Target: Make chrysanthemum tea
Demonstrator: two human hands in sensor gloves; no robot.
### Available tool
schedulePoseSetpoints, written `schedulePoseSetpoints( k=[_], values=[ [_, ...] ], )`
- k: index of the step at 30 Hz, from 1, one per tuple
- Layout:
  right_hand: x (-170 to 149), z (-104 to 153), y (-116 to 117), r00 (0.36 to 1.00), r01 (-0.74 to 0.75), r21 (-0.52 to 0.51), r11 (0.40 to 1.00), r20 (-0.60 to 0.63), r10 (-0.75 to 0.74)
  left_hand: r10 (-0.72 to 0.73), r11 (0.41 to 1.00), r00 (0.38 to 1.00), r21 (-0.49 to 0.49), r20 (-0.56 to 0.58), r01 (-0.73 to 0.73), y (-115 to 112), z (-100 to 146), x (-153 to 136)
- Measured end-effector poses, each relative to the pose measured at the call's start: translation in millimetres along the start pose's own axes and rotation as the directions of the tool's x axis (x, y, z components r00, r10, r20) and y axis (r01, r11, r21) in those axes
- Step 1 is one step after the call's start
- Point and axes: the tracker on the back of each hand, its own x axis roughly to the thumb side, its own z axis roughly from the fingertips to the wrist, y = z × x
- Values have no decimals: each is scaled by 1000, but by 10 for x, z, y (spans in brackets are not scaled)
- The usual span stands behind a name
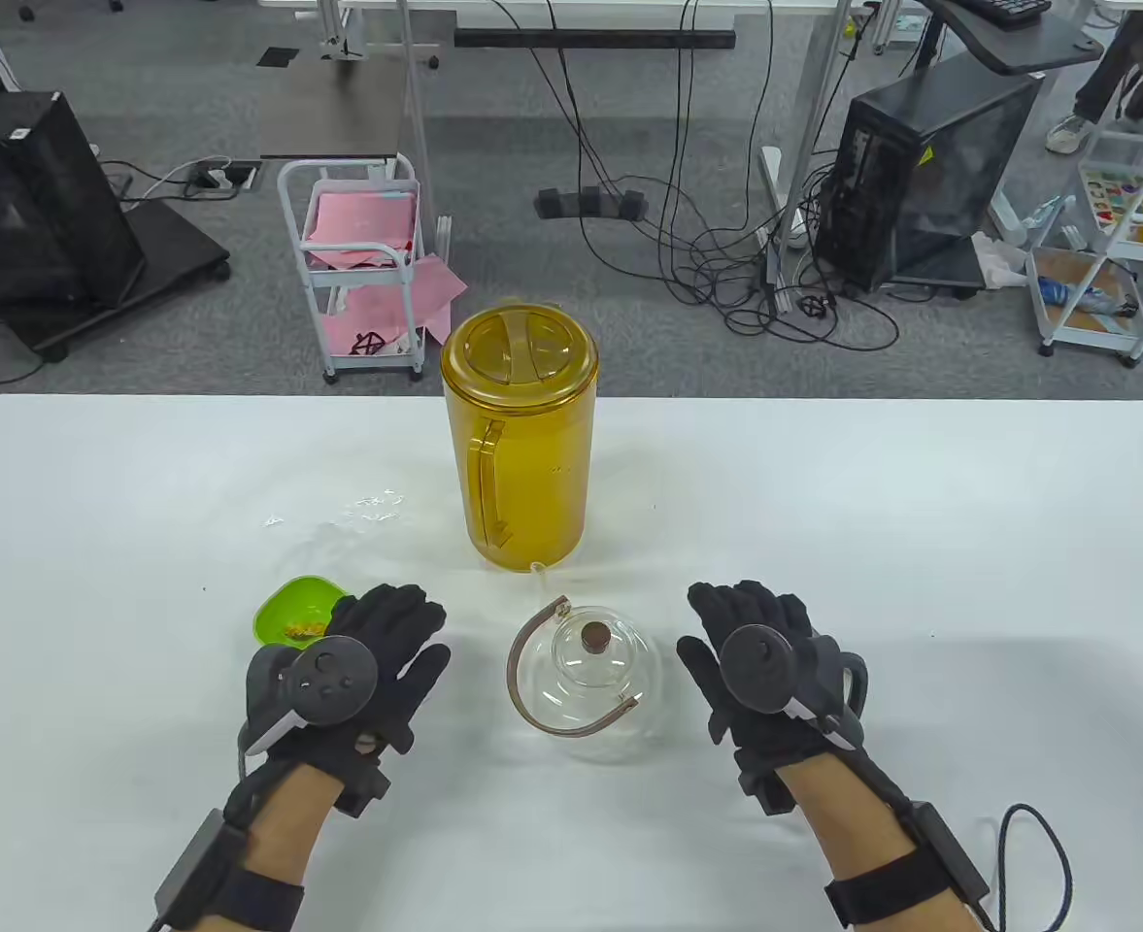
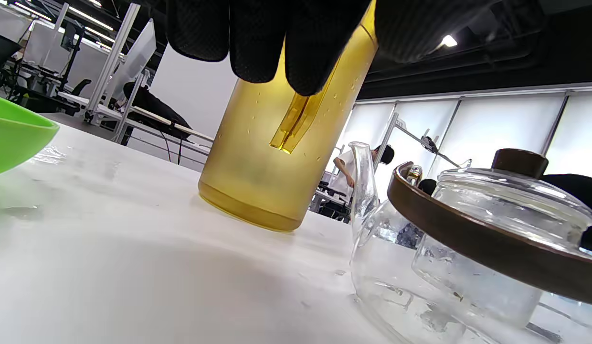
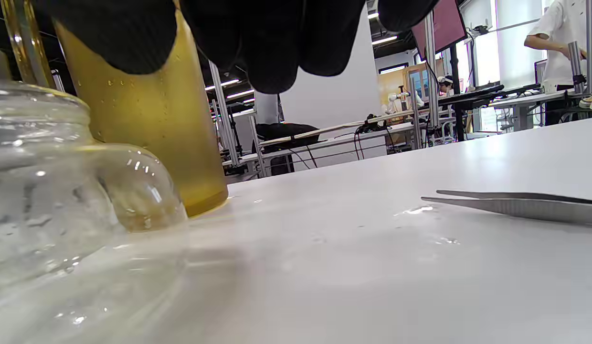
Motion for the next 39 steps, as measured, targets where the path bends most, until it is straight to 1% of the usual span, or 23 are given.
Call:
schedulePoseSetpoints(
  k=[8, 15, 21, 23, 26, 31, 34, 39],
  values=[
    [-31, 27, -96, 999, 38, -42, 998, -2, -38, 2, 1000, 1000, -3, 6, -2, -28, -7, 17],
    [87, 36, -187, 997, 74, -70, 995, 39, -71, -3, 1000, 1000, -1, 7, 3, -18, -14, 51],
    [361, -37, -338, 986, 118, -93, 989, 133, -105, -9, 1000, 1000, -29, 1, 9, -75, -34, 40],
    [507, -101, -355, 977, 127, -74, 989, 182, -112, -11, 999, 1000, -37, 1, 11, -91, -36, 35],
    [715, -181, -278, 967, 113, -3, 994, 231, -109, -8, 999, 1000, -45, -5, 8, -112, -42, 17],
    [920, -213, -114, 960, 73, 54, 996, 269, -85, -7, 998, 1000, -59, -8, 7, -140, -43, 5],
    [980, -183, -48, 960, 2, 37, 999, 281, -12, -6, 998, 1000, -58, -7, 6, -141, -47, 7],
    [999, -173, -13, 963, -2, 28, 1000, 268, -5, -5, 998, 1000, -62, -9, 4, -150, -47, 11]
  ],
)
